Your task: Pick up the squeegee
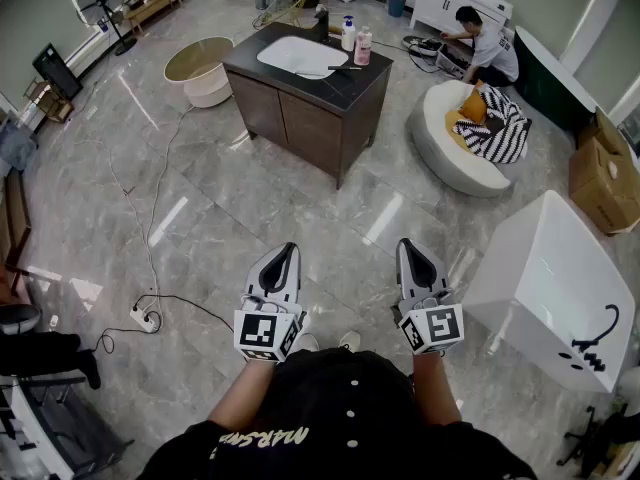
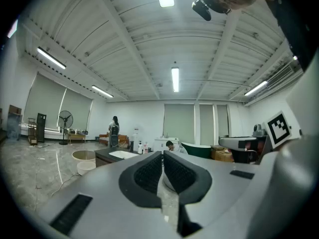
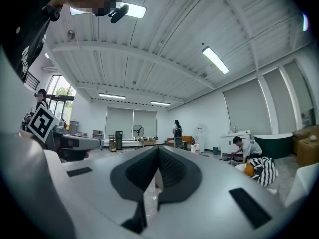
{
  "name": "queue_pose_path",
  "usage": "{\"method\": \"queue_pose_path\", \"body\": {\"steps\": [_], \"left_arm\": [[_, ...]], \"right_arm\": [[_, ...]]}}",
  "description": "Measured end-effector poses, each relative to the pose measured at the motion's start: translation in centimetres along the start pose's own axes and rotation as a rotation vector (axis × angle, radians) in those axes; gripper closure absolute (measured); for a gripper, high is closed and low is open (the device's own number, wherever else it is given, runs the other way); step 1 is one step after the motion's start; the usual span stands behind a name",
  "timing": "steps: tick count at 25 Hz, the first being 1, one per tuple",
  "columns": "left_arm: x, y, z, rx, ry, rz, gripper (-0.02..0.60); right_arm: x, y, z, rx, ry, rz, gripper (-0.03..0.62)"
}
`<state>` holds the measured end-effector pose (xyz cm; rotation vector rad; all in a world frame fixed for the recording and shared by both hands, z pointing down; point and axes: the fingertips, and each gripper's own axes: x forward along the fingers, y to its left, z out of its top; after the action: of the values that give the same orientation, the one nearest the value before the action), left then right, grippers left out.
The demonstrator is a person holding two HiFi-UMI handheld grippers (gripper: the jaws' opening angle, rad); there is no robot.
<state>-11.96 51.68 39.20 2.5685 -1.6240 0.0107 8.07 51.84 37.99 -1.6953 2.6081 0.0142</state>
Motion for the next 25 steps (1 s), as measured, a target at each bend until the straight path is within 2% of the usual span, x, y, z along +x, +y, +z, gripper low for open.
{"method": "queue_pose_path", "body": {"steps": [25], "left_arm": [[1.8, -2.3, -0.3, 0.017, 0.007, 0.012, 0.560]], "right_arm": [[-0.3, -2.5, -0.3, -0.006, -0.010, 0.019, 0.599]]}}
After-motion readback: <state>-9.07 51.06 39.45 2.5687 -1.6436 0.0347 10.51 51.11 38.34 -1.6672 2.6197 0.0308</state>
